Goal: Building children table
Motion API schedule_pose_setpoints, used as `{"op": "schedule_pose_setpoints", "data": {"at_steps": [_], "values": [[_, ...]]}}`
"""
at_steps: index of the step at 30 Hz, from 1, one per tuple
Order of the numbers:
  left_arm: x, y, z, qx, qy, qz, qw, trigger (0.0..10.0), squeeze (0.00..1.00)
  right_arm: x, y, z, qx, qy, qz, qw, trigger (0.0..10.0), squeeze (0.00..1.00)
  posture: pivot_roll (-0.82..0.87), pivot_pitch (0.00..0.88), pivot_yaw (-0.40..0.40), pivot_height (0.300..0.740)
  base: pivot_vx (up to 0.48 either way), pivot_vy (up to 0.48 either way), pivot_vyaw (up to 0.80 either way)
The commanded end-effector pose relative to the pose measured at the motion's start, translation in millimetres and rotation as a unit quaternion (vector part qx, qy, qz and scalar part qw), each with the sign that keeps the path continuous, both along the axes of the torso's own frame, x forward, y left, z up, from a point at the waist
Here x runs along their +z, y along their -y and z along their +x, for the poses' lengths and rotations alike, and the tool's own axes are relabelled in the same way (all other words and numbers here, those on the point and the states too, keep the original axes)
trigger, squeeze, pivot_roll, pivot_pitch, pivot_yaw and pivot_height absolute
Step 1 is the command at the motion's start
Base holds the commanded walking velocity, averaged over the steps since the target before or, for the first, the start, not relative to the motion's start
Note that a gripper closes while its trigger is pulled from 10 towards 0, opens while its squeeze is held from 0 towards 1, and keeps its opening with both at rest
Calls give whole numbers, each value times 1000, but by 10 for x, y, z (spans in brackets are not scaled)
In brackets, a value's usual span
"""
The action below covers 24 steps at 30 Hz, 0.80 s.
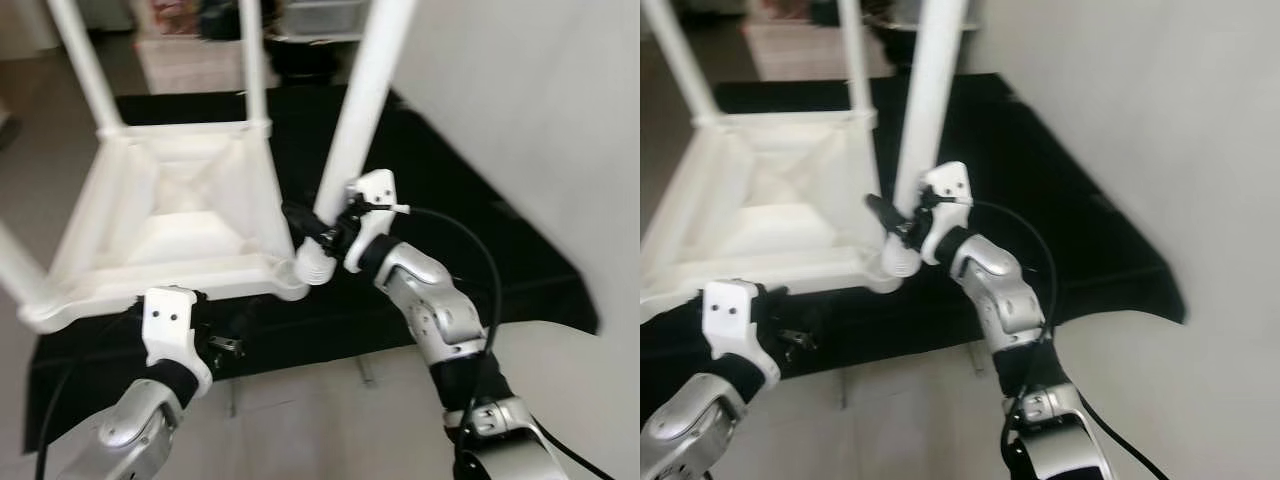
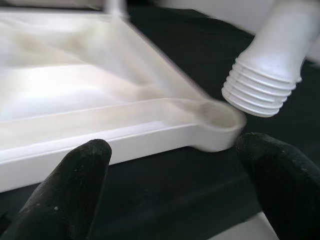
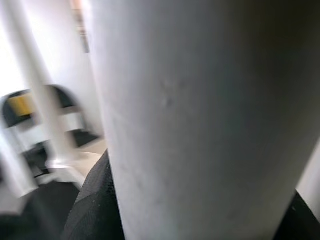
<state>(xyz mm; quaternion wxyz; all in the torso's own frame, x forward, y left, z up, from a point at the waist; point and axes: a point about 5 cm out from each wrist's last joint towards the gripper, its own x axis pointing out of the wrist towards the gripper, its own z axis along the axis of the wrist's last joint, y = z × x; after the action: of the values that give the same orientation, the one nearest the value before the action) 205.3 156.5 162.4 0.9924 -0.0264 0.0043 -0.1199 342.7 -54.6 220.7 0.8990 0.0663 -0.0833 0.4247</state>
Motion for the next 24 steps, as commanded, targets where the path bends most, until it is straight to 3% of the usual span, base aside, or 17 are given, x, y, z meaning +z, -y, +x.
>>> {"op": "schedule_pose_setpoints", "data": {"at_steps": [1, 5, 8, 14, 15, 20, 24], "values": [[-25, 63, -49, -20, -3, 18, 1000, 10000, 0, 33, -4, 8, 3, 14, 3, 1000, 10000, 0, 70, 98, -52, 740, 0, 0, 800], [-17, 184, -174, -49, 4, 29, 998, 10000, 0, 59, -12, 73, 3, 27, -3, 1000, 10000, 0, 82, 121, -58, 740, 0, 0, 800], [-28, 269, -233, -65, 5, 7, 998, 10000, 0, 69, 33, 150, -10, 26, -1, 1000, 10000, 0, 54, 138, -70, 740, 0, 0, 800], [-34, 274, -227, -60, 11, -30, 998, 10000, 0, 66, 53, 168, -18, 24, 0, 1000, 10000, 0, 35, 141, -67, 740, 0, 0, 800], [-28, 239, -199, -51, 14, -65, 996, 10000, 0, -4, 107, 156, -35, 18, -1, 999, 10000, 0, 33, 141, -59, 740, 0, 0, 800], [-29, 220, -188, -50, 15, -72, 996, 10000, 0, -116, 175, 131, -56, 5, 2, 998, 10000, 0, 30, 139, -51, 740, 0, 0, 743], [-33, 205, -173, -49, 15, -66, 997, 10000, 0, -276, 261, 93, -82, -14, 5, 997, 10000, 0, 22, 133, -46, 740, 0, 0, 0]]}}
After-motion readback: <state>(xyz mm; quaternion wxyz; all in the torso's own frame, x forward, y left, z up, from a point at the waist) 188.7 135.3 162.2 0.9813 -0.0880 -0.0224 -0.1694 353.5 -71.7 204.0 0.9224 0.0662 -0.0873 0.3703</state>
